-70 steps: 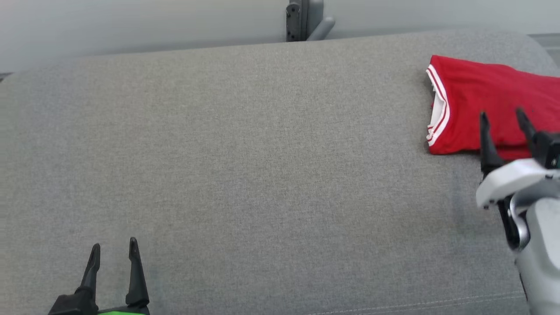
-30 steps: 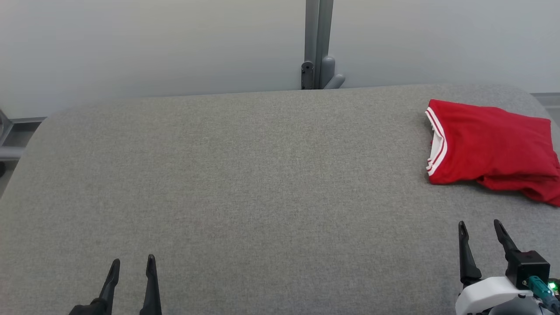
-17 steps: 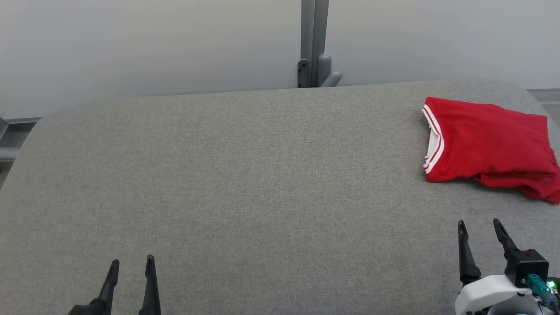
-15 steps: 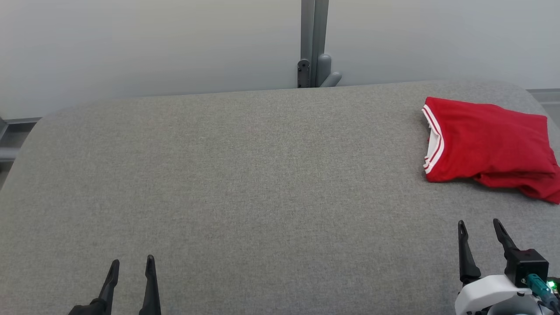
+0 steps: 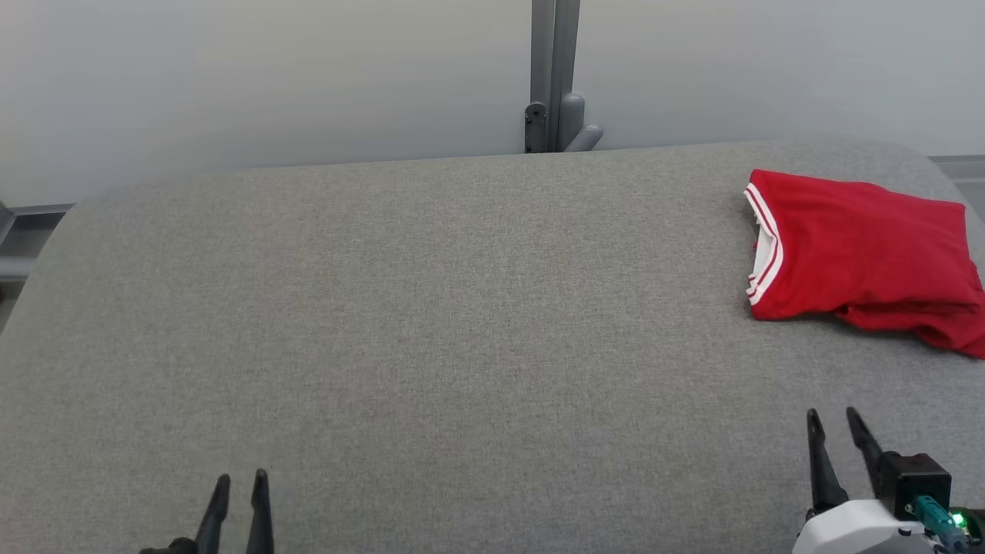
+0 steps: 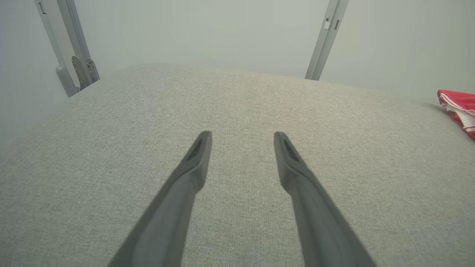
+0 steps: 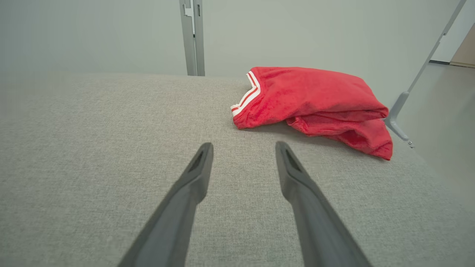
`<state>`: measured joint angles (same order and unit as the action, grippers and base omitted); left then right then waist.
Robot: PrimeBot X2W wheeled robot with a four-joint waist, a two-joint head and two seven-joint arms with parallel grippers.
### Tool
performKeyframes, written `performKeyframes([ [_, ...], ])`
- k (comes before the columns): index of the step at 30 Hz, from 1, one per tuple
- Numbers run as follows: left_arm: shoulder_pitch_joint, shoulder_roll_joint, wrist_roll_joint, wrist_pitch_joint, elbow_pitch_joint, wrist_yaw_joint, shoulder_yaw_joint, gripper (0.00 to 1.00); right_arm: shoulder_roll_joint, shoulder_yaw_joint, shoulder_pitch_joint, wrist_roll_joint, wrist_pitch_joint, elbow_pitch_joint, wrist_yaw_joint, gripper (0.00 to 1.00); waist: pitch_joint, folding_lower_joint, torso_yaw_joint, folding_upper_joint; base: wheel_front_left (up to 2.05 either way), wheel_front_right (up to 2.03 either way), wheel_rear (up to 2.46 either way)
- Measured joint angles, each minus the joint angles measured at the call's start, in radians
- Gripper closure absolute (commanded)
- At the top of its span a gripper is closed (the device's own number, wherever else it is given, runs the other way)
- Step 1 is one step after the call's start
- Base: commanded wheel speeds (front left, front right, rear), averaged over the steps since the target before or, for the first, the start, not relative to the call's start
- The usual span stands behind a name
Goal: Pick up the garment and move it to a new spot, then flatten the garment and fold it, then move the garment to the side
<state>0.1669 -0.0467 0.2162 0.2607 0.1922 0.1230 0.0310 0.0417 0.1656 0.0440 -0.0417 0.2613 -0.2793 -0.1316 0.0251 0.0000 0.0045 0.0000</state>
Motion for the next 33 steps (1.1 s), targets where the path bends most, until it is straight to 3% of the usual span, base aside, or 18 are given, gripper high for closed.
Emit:
performKeyframes([
  [5,0.007,0.004,0.012,-0.011,0.041,0.000,-0.002,1.00,-0.013,0.002,0.014,0.015,-0.014,-0.044,0.000,1.00,0.000,0.0000,0.000,0.0000,0.00,0.00,0.00],
  [33,-0.079,0.004,0.482,-0.129,0.052,0.000,0.018,1.00,-0.010,-0.011,-0.030,0.571,-0.138,-0.021,0.000,1.00,-0.007,0.0000,-0.001,0.0000,0.00,0.00,0.00],
])
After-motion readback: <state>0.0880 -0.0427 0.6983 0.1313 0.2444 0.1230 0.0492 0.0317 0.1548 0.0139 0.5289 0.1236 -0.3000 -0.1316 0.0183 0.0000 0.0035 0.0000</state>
